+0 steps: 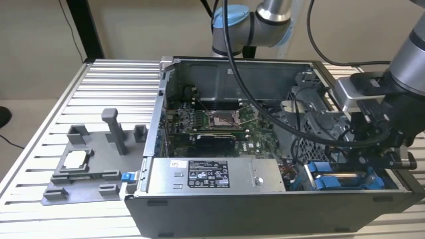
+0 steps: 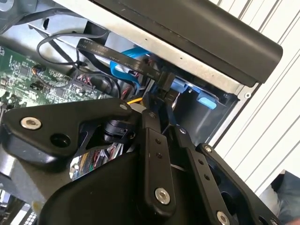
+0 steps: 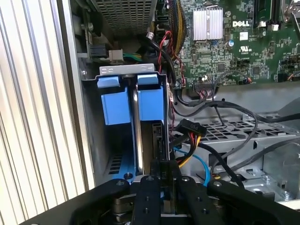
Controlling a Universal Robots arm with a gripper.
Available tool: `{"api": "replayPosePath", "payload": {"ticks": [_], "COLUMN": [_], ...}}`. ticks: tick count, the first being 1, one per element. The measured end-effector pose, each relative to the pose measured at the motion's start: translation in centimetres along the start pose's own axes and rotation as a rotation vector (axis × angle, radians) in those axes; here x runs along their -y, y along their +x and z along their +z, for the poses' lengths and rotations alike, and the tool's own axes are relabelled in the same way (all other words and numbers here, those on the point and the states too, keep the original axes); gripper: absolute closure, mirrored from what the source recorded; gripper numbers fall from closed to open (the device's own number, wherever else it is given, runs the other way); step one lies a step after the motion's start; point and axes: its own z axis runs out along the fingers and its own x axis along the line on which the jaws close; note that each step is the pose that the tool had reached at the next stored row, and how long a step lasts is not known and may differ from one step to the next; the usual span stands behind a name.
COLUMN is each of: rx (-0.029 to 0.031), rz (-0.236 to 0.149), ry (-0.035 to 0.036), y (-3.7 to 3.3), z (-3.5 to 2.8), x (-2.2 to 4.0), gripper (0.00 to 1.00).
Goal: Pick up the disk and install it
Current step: 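Insert the first disk wire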
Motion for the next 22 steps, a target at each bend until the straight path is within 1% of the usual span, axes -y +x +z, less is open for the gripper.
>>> {"api": "replayPosePath", "payload": {"ticks": [1,2,3,9,14,22], "rx": [-0.001,-0.002,-0.0024,-0.0026,-0.0027,-0.0027], "rz": [0.001,0.002,0.003,0.003,0.003,0.003], "ry": [-0.0074,-0.0163,-0.0197,-0.0203,-0.0203,-0.0205], "y": [0.01,0.01,0.0,-0.02,-0.02,-0.02], "z": [0.01,0.01,0.01,0.03,0.05,0.28], "x": [0.01,0.01,0.02,0.26,0.28,0.35], "gripper": [1.0,1.0,1.0,1.0,1.0,1.0]}}
